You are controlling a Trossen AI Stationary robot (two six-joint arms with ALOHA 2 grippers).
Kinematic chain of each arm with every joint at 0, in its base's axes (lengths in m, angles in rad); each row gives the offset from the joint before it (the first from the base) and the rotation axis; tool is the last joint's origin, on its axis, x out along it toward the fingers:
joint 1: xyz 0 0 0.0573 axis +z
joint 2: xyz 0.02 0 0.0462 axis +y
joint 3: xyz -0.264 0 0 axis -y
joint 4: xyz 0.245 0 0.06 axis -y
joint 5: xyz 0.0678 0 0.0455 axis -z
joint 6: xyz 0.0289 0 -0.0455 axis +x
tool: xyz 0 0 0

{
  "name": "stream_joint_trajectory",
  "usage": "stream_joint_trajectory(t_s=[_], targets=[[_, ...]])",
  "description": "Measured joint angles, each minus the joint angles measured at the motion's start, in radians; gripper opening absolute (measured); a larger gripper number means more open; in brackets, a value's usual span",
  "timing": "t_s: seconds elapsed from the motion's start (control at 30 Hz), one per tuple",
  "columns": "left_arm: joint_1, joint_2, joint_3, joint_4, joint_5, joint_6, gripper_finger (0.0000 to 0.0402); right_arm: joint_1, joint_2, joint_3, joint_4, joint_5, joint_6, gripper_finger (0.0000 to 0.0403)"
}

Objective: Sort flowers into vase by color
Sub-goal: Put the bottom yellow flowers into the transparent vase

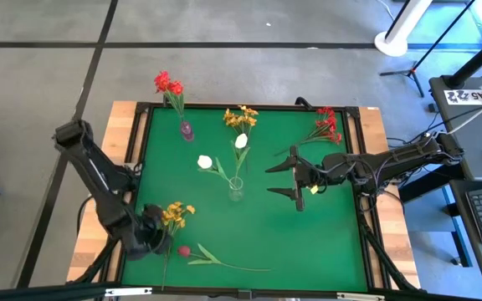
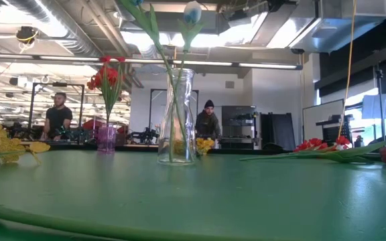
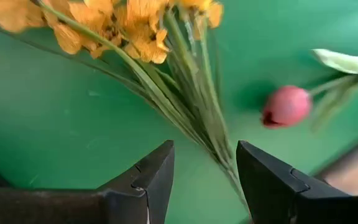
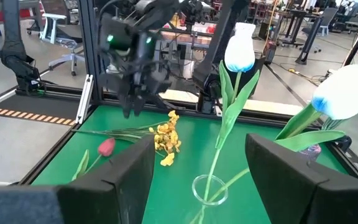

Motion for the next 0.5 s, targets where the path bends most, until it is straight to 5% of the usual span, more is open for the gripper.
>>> stream_joint_trajectory(t_s=[0.5], targets=[[0.06, 0.218, -0.008, 0.133, -0.01, 0.042, 0.0169, 0.0, 0.0, 0.0, 0.001, 0.0, 0.0, 0.025]])
